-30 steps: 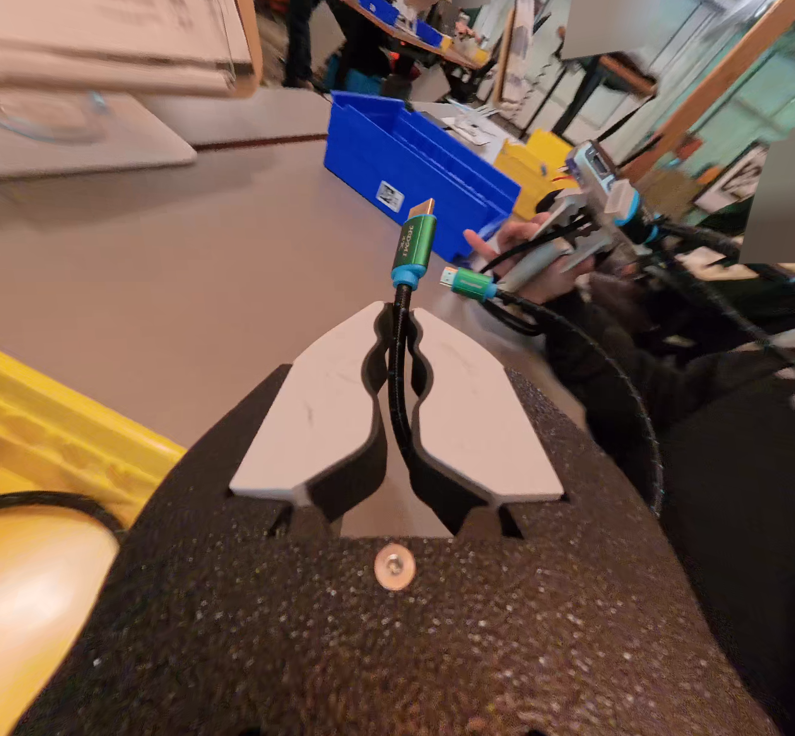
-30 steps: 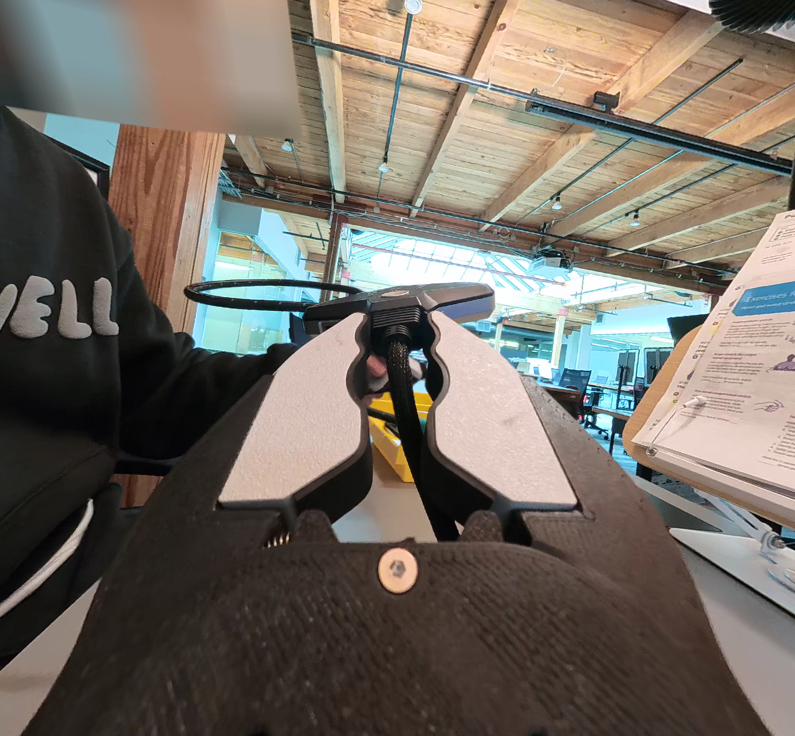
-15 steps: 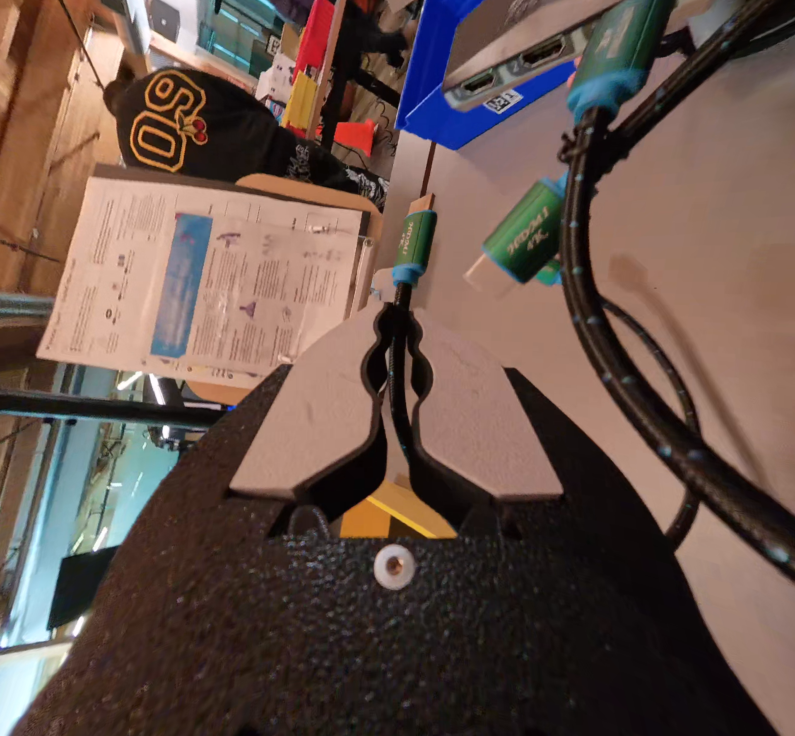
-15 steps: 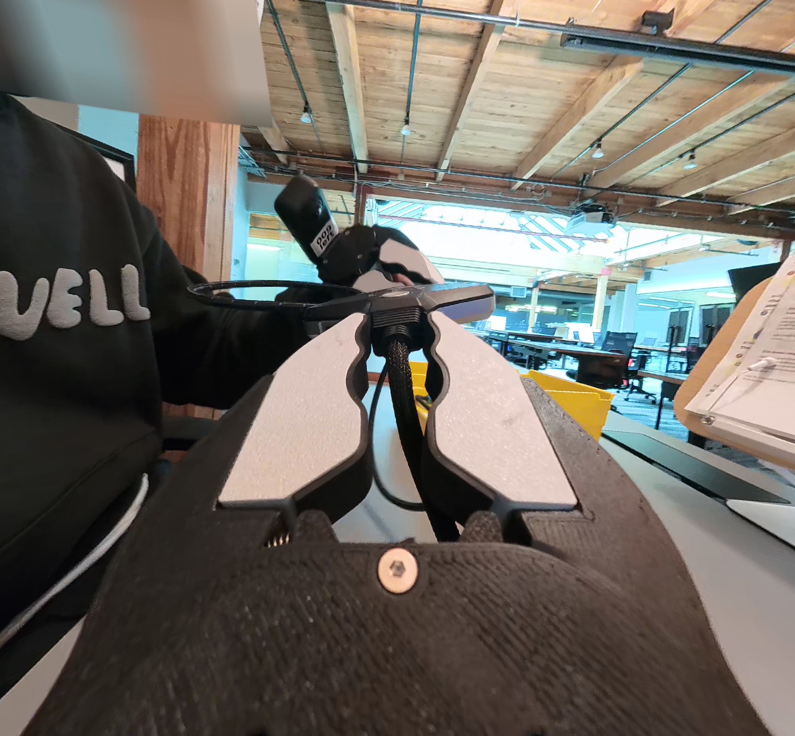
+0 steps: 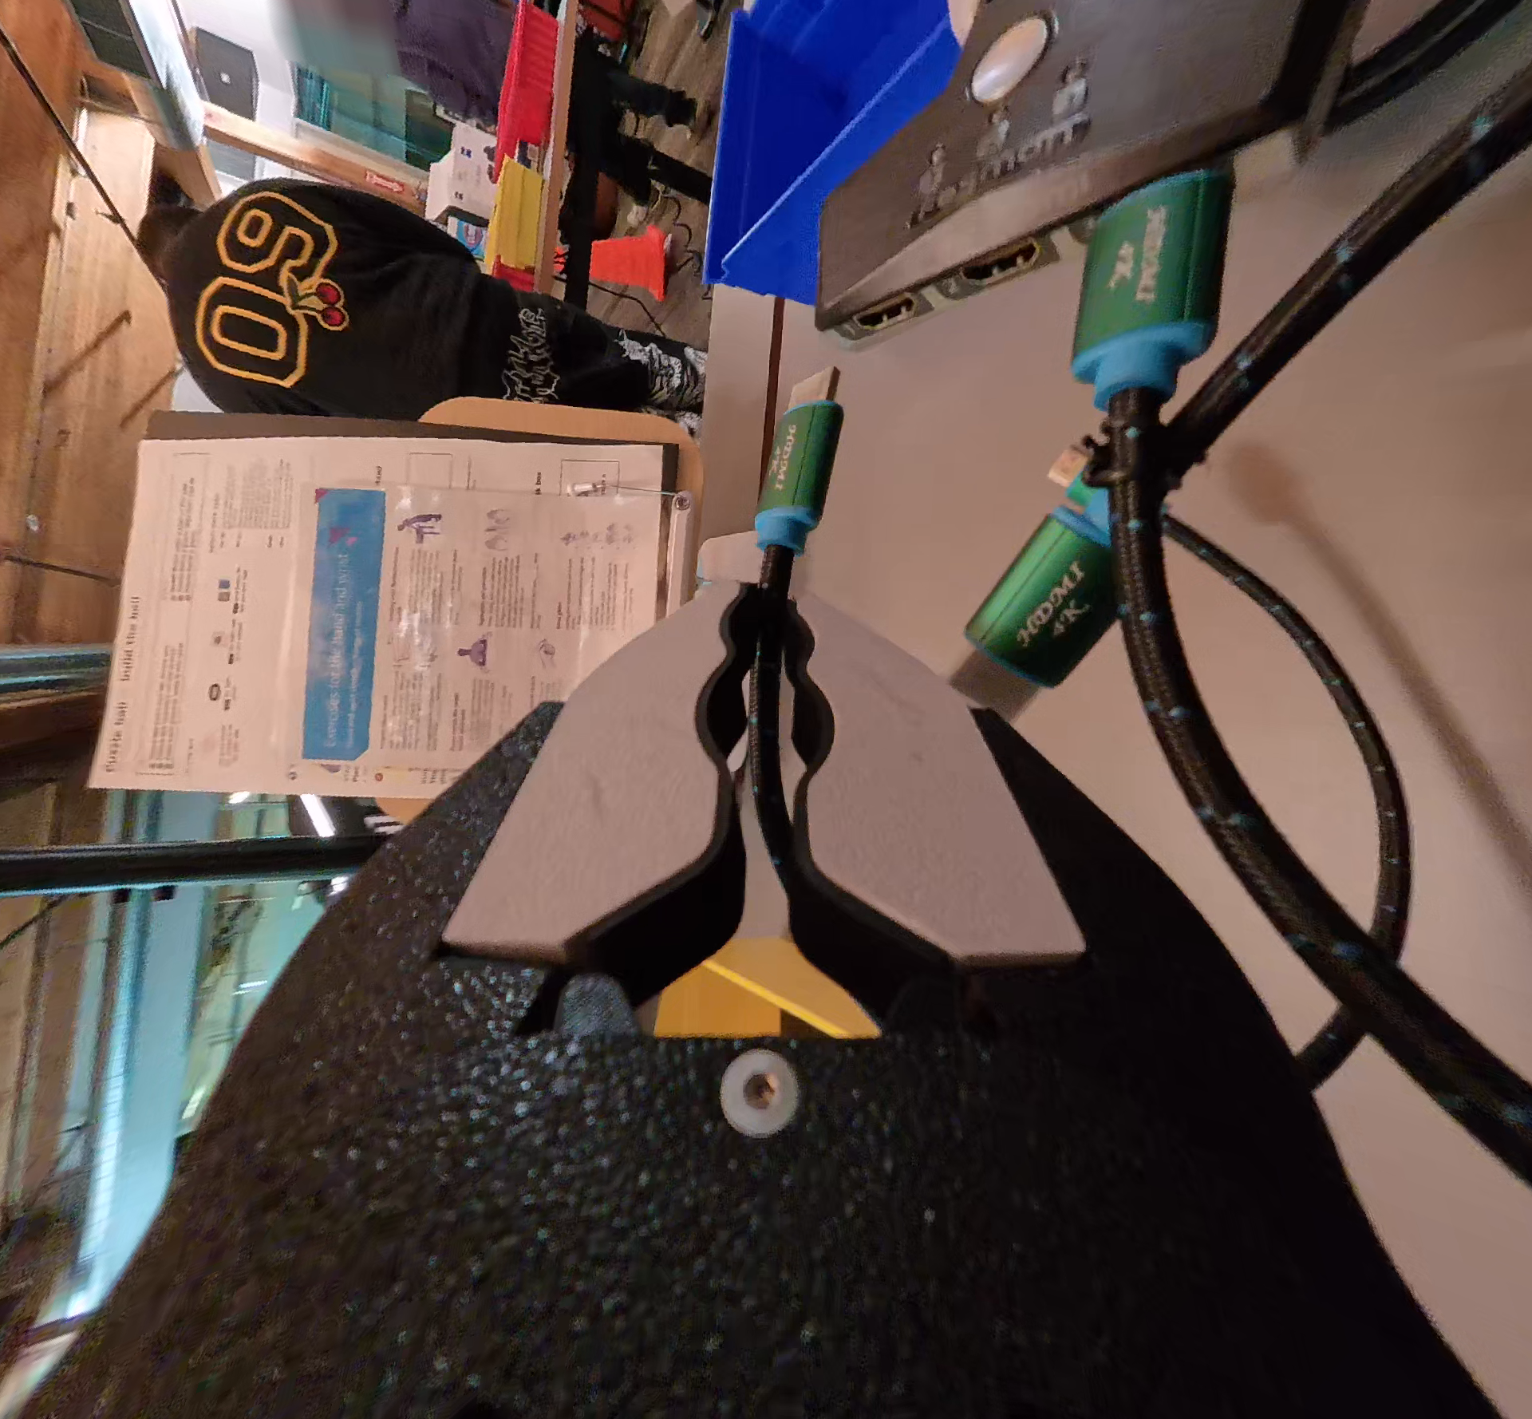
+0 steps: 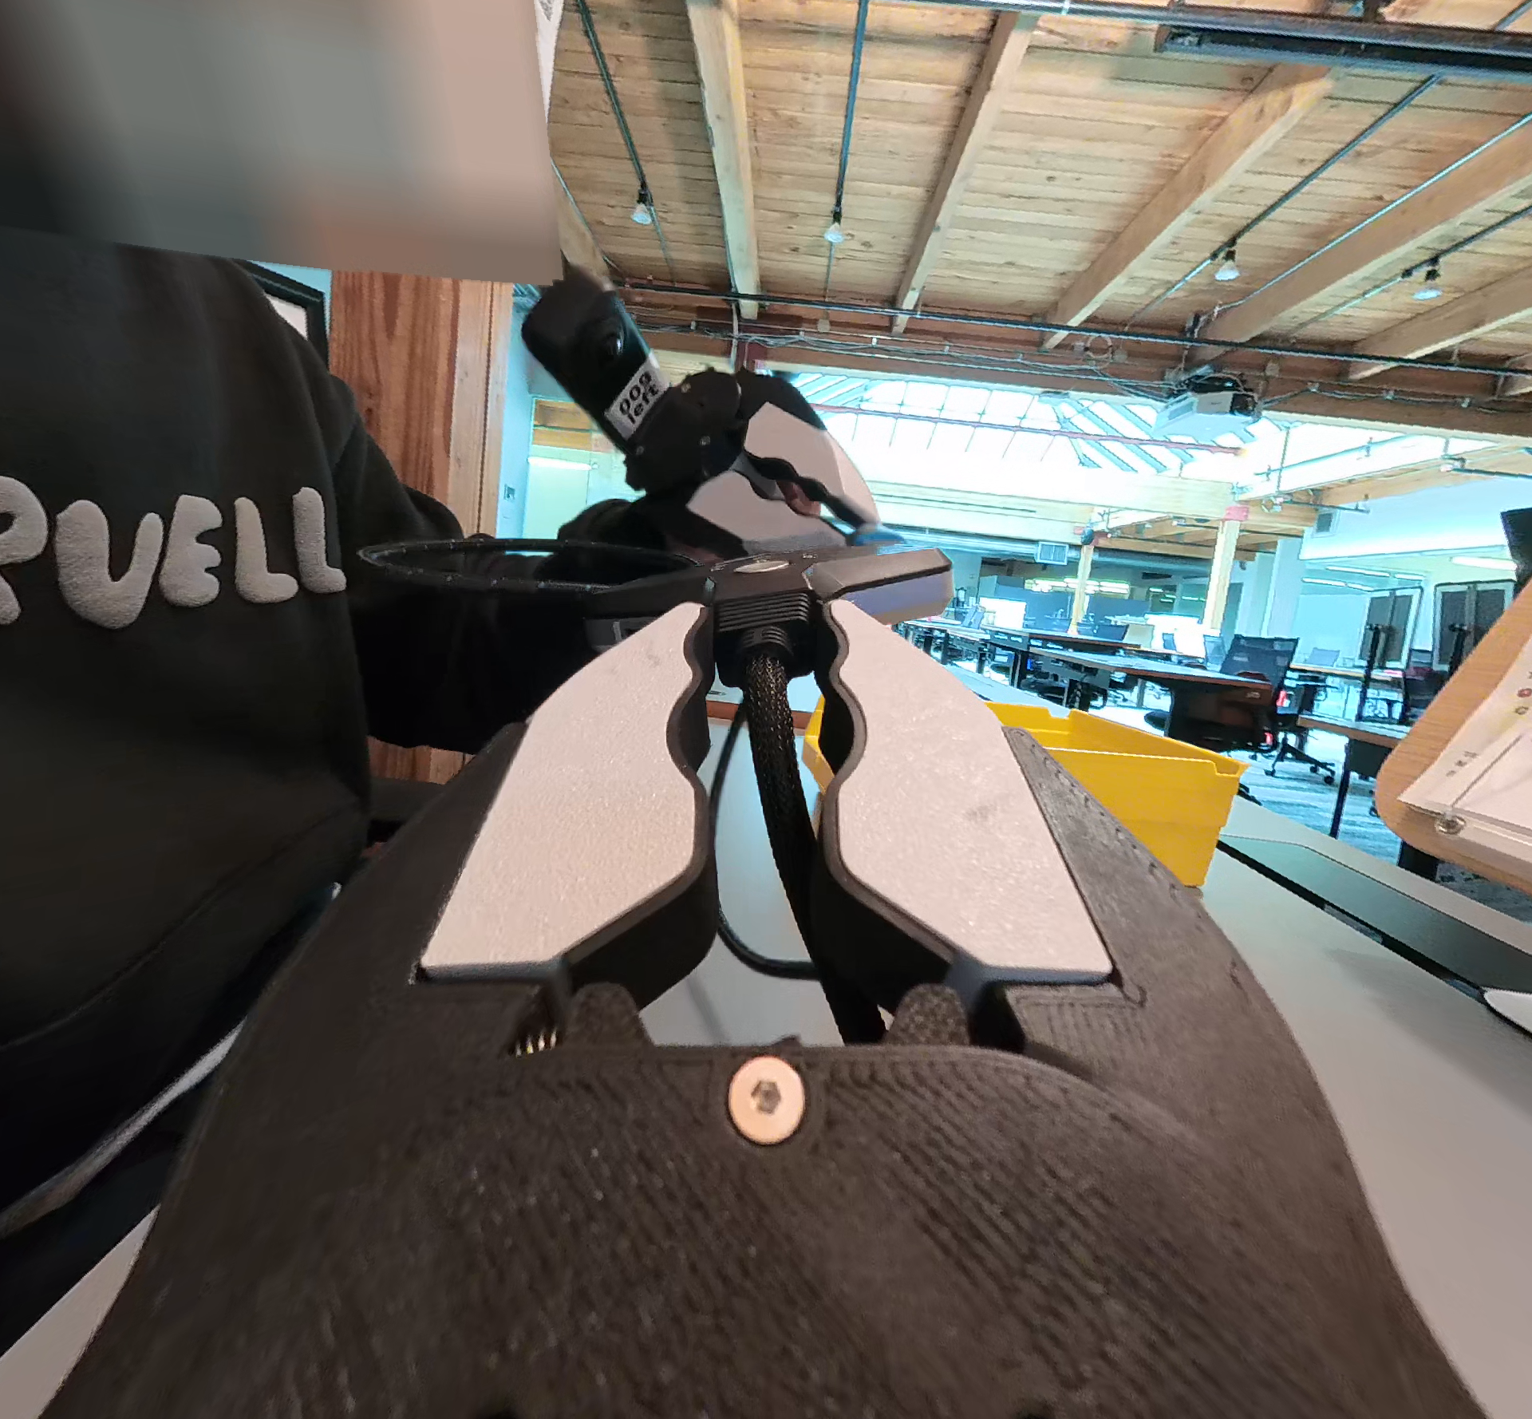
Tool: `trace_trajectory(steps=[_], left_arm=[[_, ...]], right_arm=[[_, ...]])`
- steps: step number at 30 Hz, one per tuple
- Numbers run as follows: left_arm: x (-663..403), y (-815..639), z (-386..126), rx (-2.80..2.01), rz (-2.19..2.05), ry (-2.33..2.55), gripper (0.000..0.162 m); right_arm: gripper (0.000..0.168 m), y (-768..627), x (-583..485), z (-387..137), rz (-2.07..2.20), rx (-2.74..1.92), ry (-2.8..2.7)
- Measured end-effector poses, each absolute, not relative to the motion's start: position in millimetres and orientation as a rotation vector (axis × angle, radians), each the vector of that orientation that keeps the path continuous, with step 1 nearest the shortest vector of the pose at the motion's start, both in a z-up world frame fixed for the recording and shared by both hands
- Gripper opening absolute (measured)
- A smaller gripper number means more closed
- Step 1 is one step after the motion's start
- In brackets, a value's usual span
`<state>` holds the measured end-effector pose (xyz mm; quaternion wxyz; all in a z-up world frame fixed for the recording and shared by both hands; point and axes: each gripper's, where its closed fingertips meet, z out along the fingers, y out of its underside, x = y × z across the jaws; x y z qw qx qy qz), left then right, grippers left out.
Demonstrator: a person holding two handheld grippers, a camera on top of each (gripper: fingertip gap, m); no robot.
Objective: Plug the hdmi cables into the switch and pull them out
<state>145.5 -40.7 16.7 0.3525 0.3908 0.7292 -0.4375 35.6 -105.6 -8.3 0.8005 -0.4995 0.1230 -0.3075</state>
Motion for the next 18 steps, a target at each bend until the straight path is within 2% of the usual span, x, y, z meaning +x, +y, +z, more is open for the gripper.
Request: trace_trajectory(steps=[11,18], left_arm=[[131.2,-42.3,4.3,1.072,-1.041,1.988,0.006],[127.3,-43.8,11.2,1.075,-1.073,1.854,0.006]], right_arm=[[0.023,-105.5,36.4,-9.3,-0.662,-1.077,0.266],[0.023,-106.1,33.5,-7.9,-0.635,-1.061,0.255]])
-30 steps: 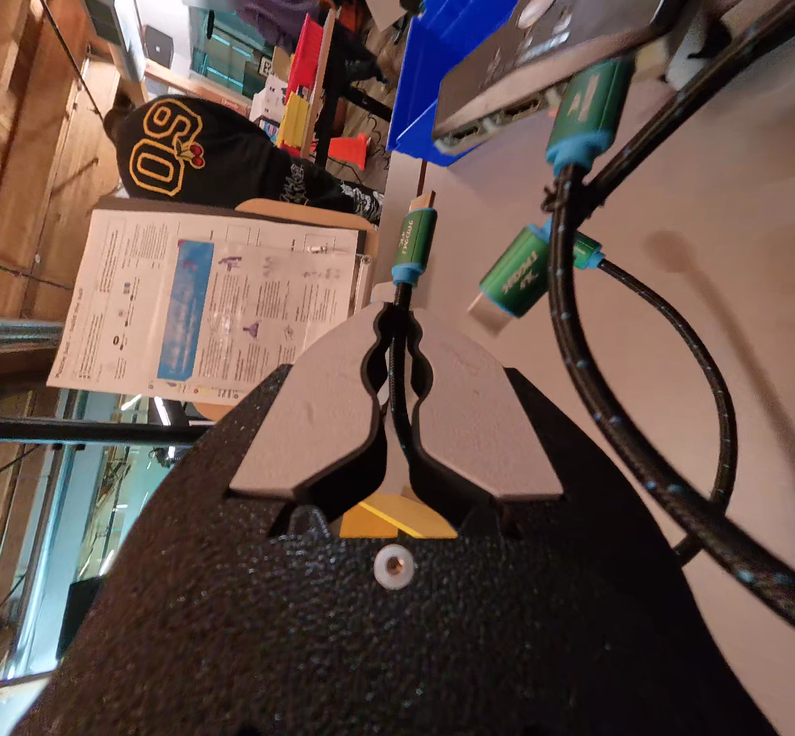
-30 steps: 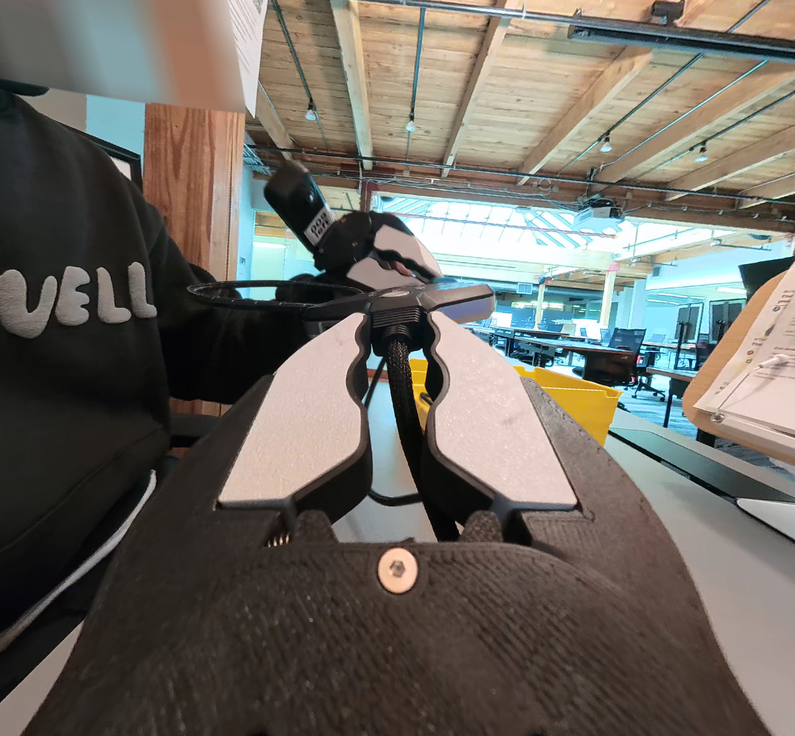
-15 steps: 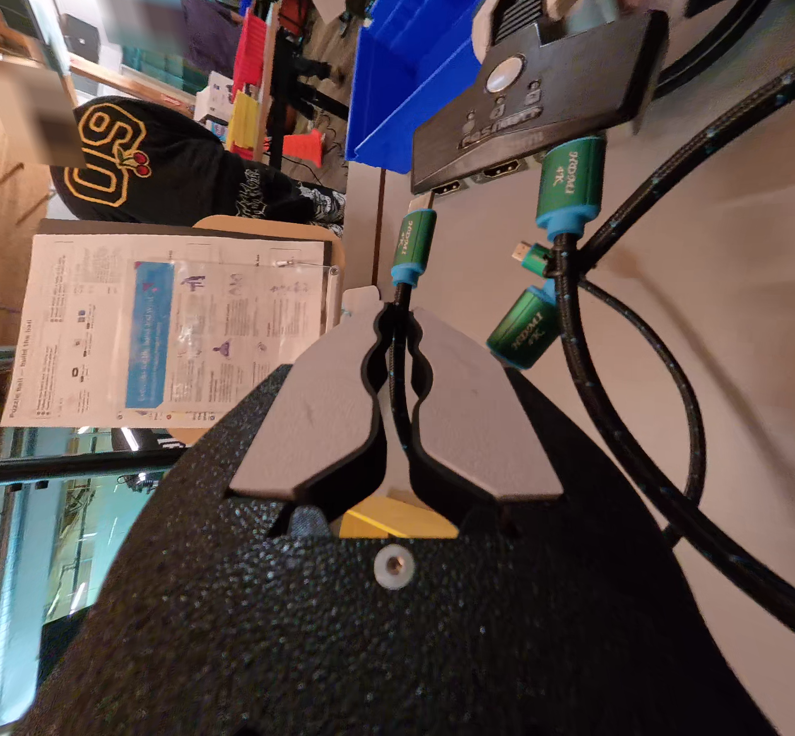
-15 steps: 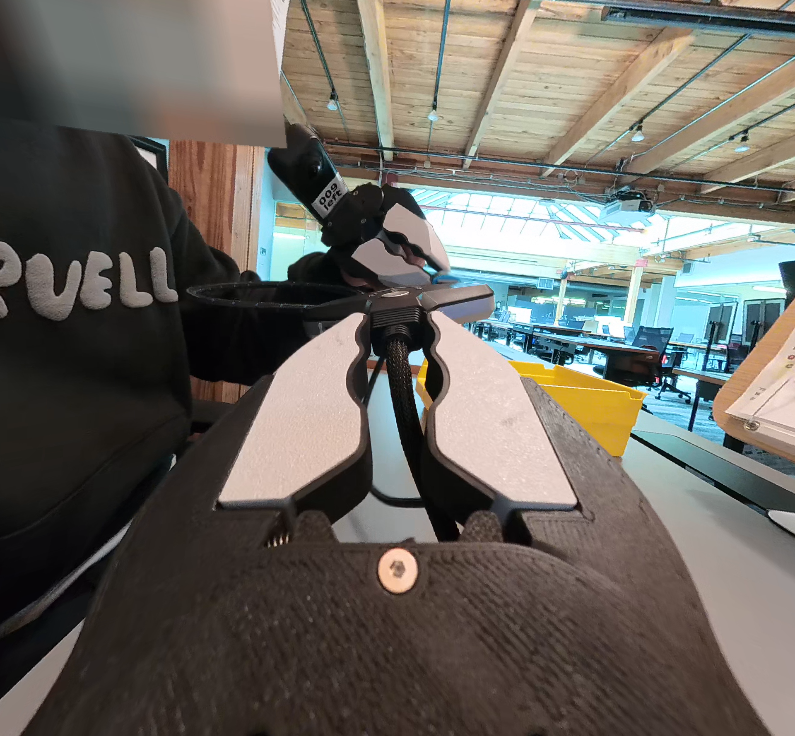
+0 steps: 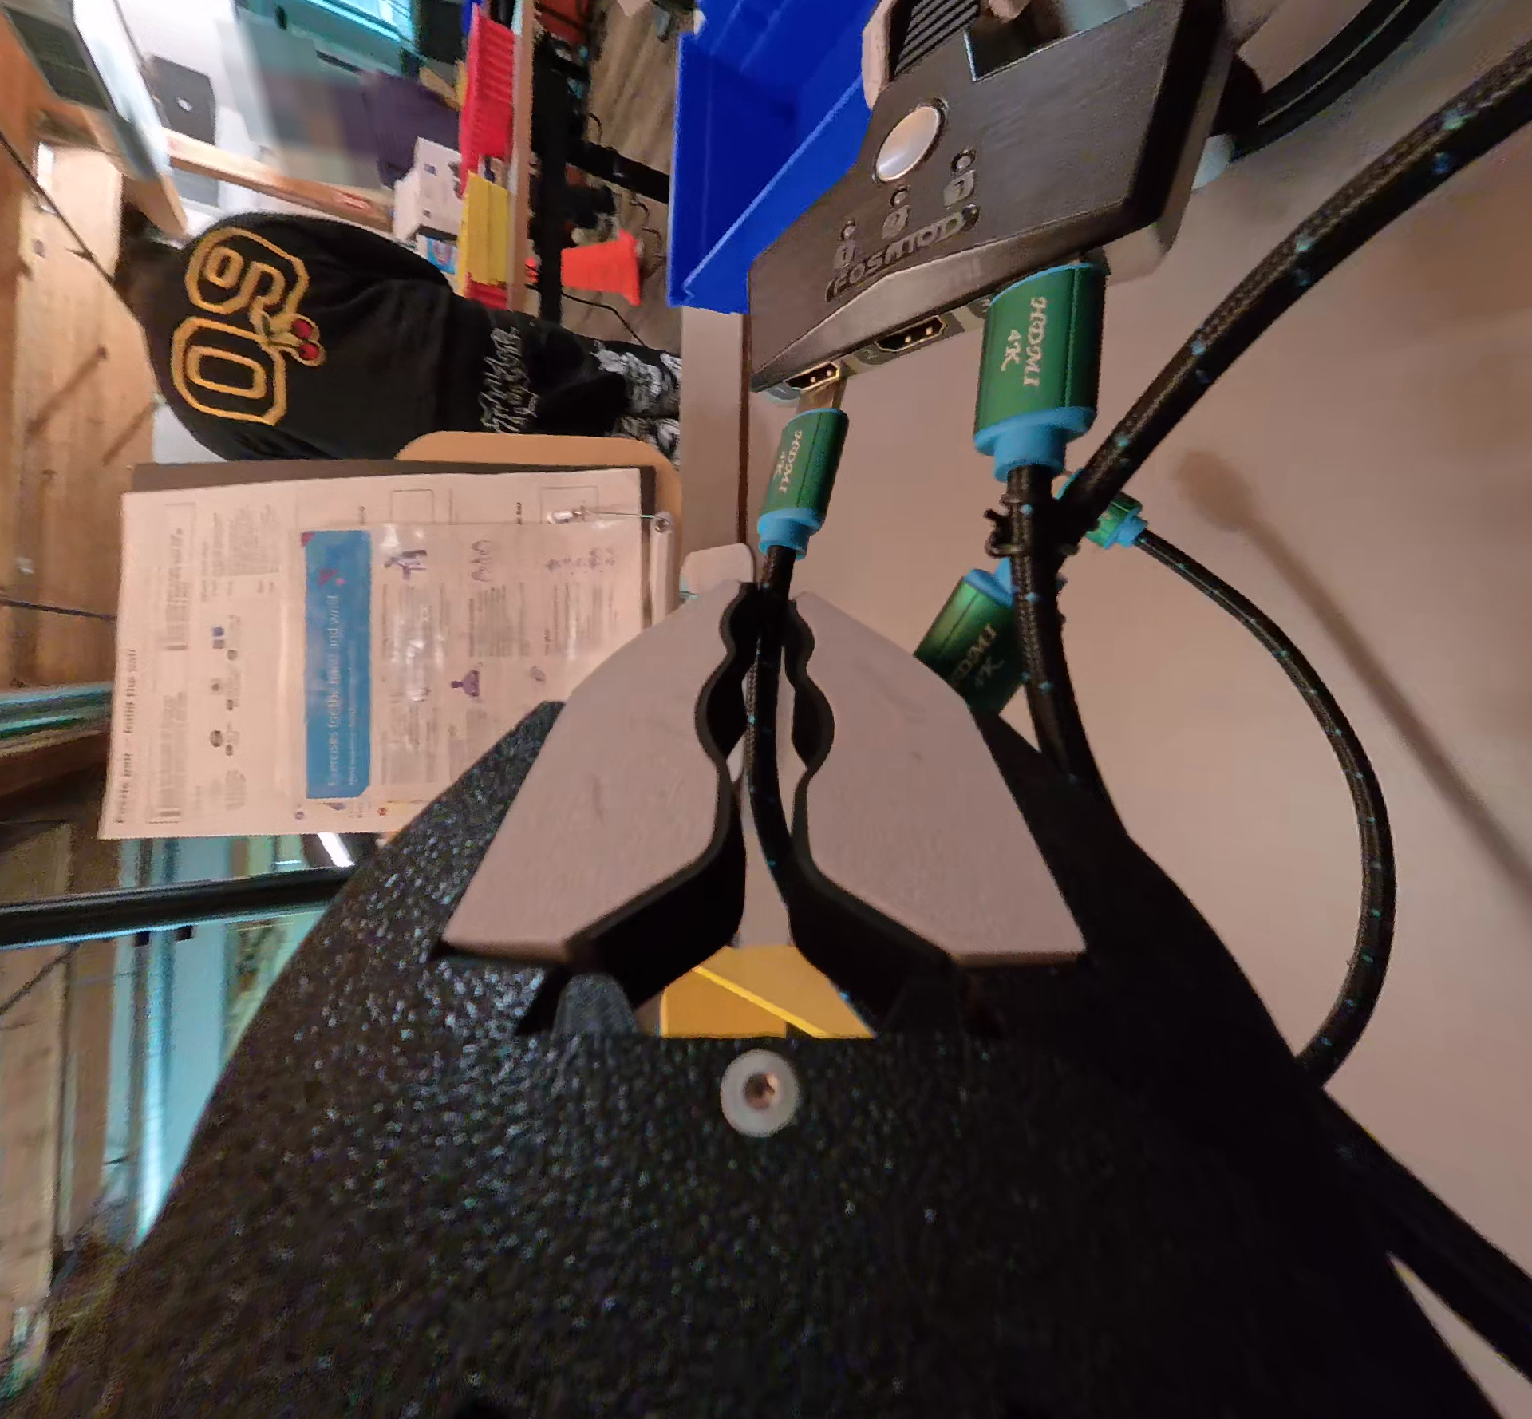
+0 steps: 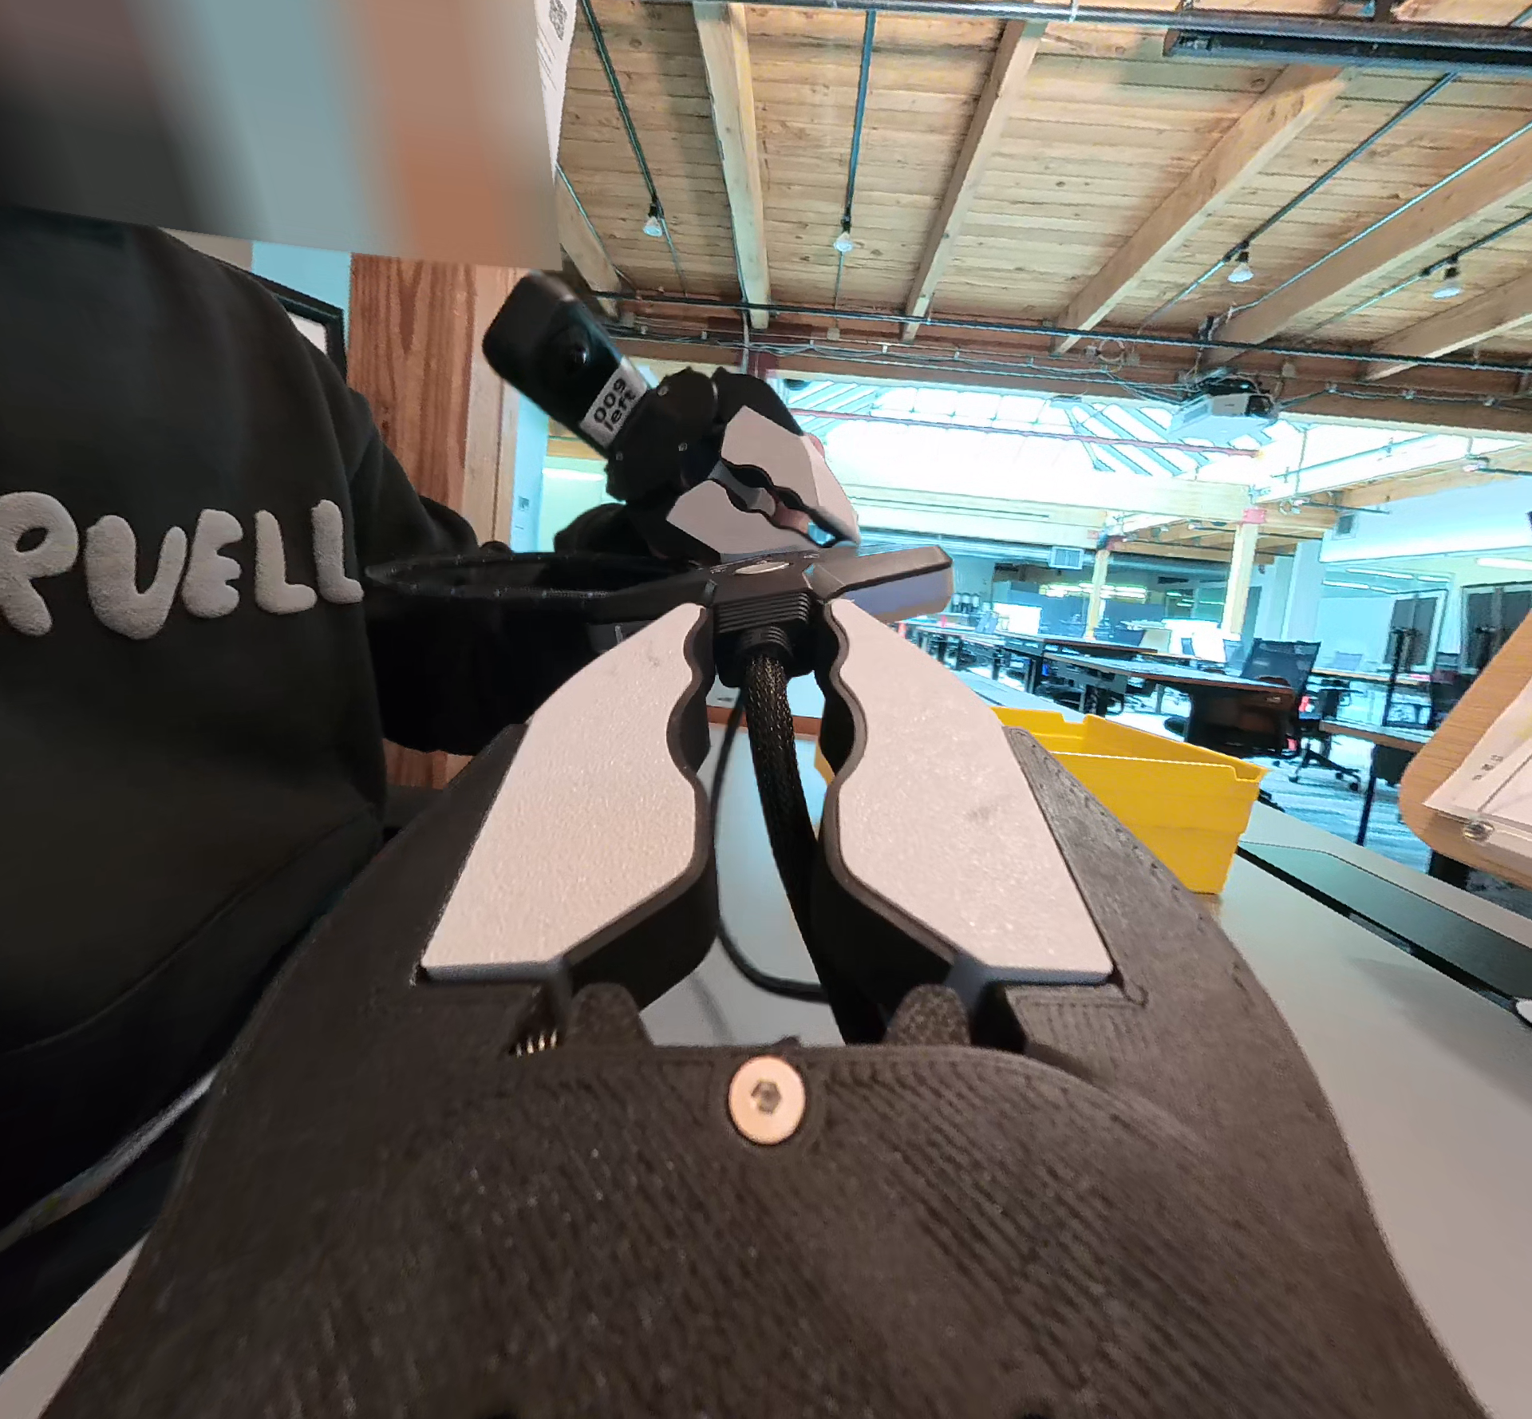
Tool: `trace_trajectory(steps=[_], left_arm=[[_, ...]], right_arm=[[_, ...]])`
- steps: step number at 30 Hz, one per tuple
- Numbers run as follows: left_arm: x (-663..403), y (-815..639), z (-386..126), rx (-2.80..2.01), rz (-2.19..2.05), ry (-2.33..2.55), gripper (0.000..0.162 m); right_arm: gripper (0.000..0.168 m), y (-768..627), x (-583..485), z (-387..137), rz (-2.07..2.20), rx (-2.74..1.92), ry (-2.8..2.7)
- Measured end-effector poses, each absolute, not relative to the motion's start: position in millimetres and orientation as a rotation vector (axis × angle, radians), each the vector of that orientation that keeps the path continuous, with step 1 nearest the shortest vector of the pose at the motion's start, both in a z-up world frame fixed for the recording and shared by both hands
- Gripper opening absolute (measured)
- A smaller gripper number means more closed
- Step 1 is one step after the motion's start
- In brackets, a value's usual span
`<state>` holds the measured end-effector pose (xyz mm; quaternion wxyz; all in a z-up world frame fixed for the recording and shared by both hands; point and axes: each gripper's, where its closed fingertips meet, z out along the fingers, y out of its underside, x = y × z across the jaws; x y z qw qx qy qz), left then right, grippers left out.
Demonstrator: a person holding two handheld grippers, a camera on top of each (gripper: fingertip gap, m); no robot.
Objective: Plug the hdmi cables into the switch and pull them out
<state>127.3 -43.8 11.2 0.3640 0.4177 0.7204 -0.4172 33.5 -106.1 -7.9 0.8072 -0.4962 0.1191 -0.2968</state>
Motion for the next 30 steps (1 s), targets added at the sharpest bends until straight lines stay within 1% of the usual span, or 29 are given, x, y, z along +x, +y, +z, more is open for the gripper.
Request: trace_trajectory(steps=[5,19,30], left_arm=[[124.2,-42.1,15.4,1.087,-1.059,1.774,0.006],[121.0,-39.7,16.4,1.097,-1.073,1.772,0.006],[124.9,-38.8,11.3,1.103,-0.996,1.743,0.006]], right_arm=[[0.023,-105.3,32.7,-7.9,-0.614,-1.060,0.252],[0.023,-106.1,33.7,-8.7,-0.607,-1.062,0.260],[0.023,-103.4,34.1,-10.7,-0.590,-1.075,0.259]])
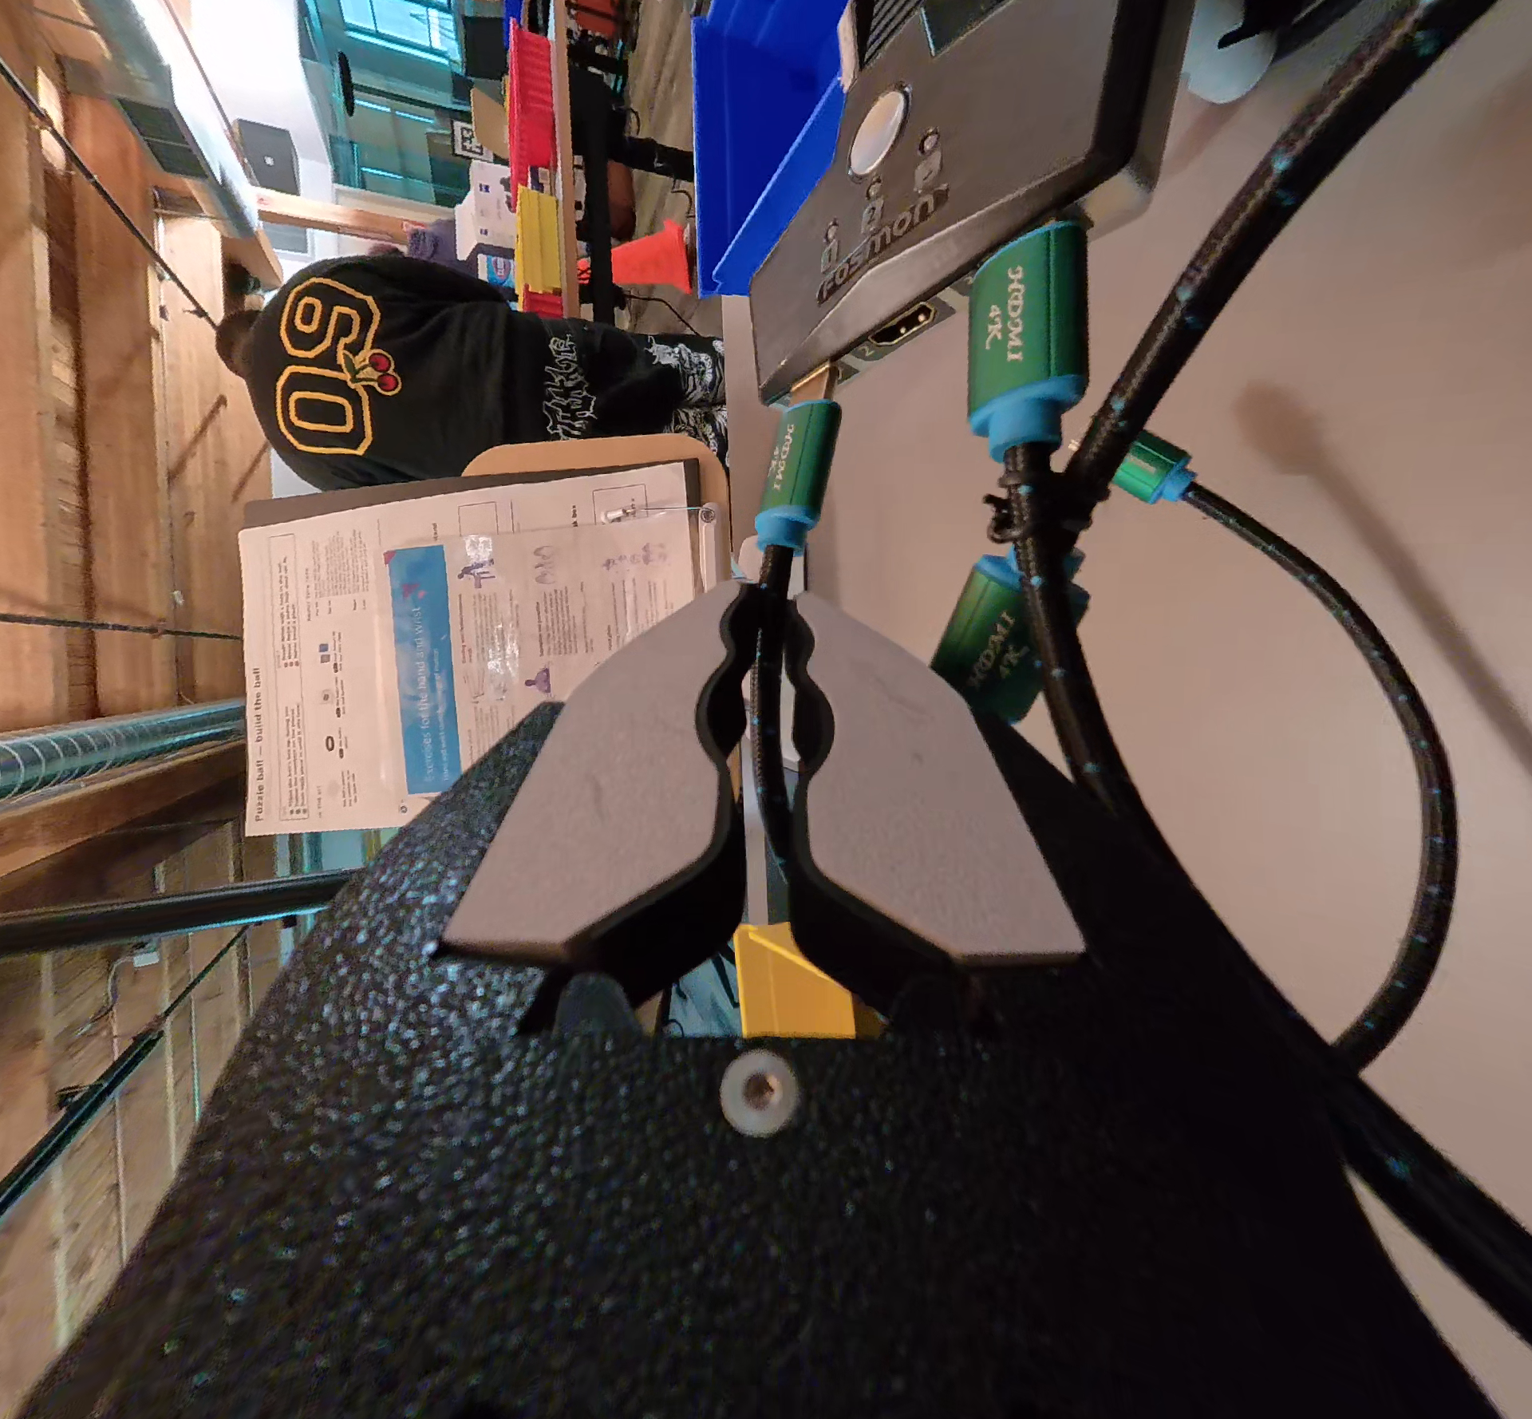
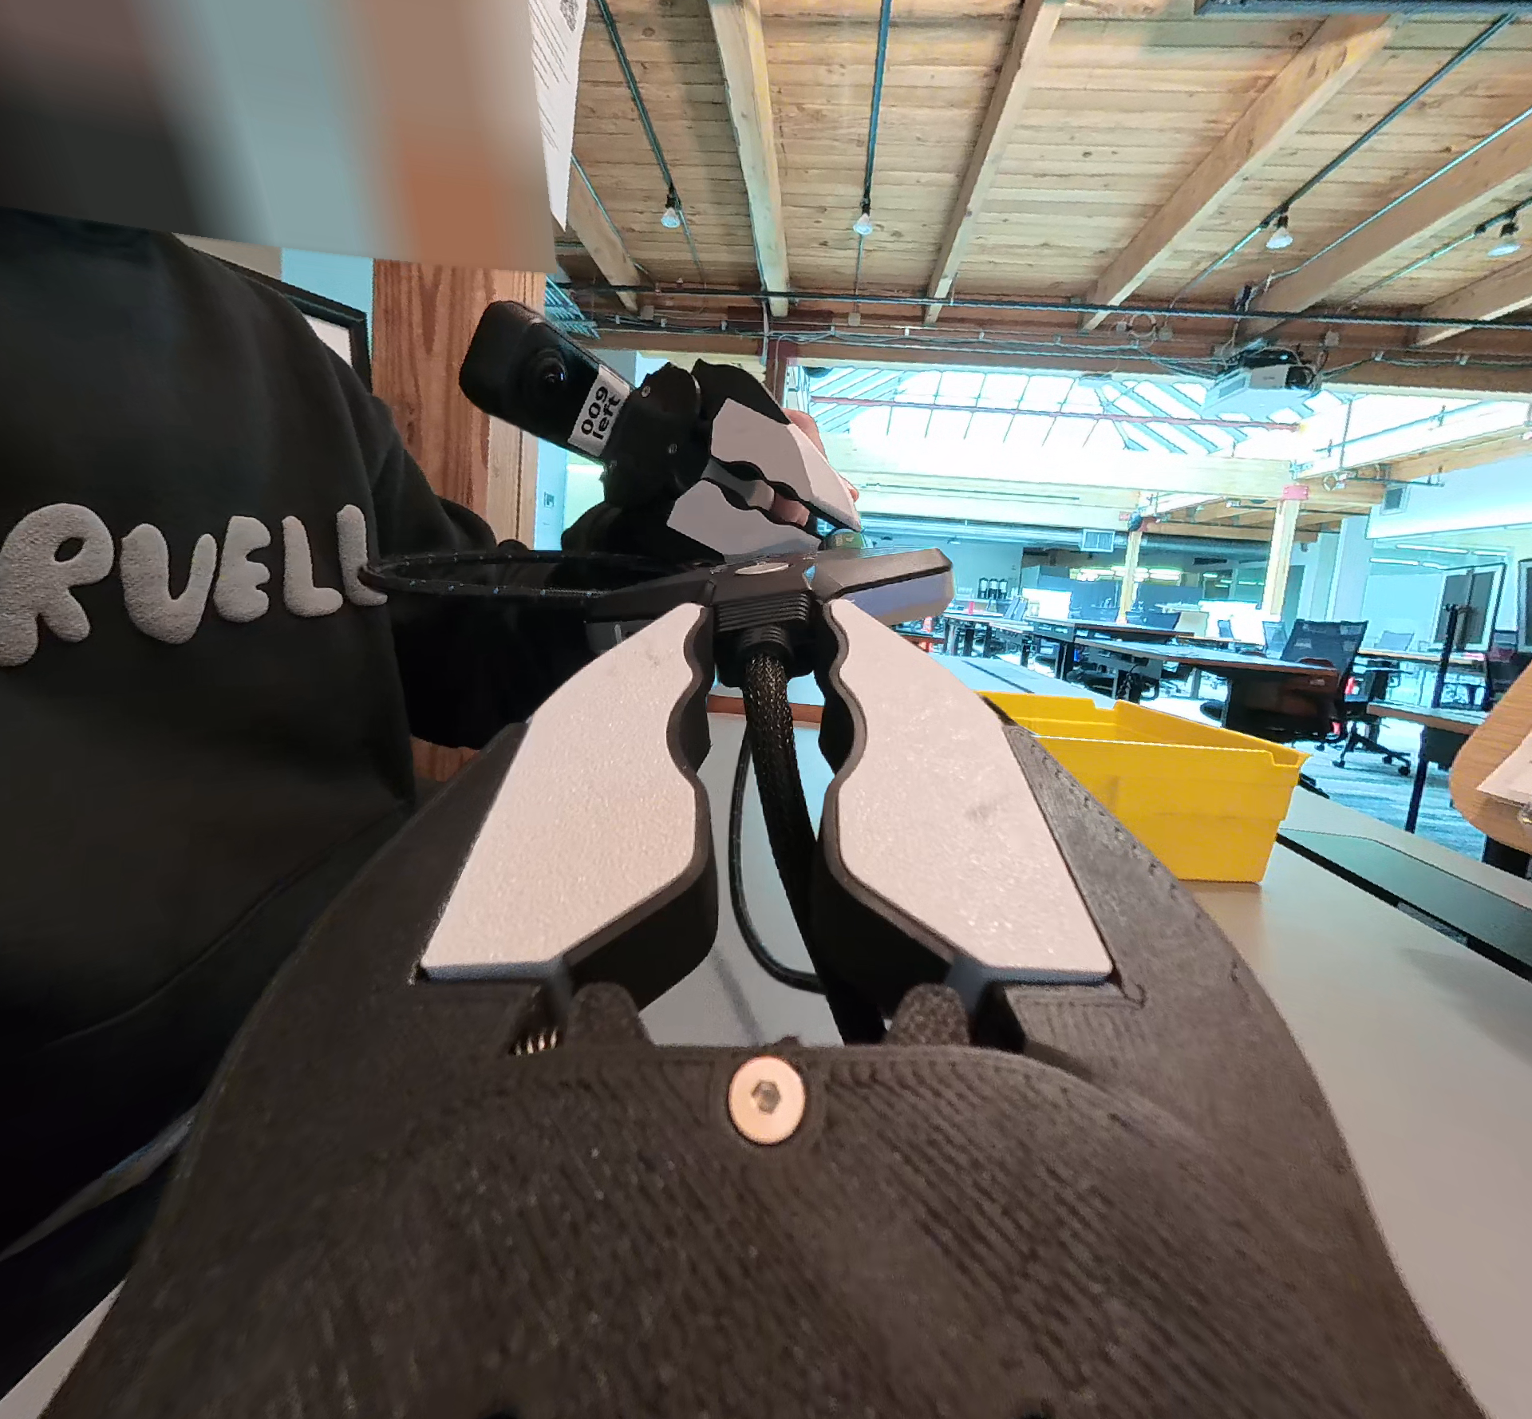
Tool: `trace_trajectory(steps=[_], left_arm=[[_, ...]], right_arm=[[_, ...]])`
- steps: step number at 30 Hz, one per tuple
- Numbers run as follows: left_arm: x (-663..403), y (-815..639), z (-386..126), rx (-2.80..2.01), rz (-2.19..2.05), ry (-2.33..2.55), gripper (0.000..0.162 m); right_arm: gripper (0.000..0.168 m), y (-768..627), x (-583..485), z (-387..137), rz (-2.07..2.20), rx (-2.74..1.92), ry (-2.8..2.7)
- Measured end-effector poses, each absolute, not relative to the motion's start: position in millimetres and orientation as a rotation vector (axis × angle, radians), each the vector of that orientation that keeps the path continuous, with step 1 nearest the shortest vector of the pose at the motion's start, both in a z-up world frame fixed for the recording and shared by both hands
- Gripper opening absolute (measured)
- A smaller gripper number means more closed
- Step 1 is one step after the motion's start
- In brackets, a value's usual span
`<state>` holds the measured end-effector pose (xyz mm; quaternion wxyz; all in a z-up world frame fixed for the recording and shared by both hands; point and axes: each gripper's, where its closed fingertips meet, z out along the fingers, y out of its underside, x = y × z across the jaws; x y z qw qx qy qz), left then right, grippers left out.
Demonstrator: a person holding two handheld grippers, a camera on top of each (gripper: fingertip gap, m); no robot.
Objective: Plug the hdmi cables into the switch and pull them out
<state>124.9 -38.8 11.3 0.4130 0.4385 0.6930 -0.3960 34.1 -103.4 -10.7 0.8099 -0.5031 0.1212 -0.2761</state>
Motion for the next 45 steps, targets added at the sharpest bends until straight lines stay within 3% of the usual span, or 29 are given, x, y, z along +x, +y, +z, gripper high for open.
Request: trace_trajectory(steps=[17,45], left_arm=[[130.4,-37.0,-0.9,1.116,-0.878,1.786,0.006],[100.5,-16.0,-13.7,1.124,-1.420,2.680,0.014]], right_arm=[[0.023,-102.4,39.3,-14.7,-0.607,-1.102,0.289],[0.023,-79.2,28.0,-22.3,-0.581,-1.186,0.179]])
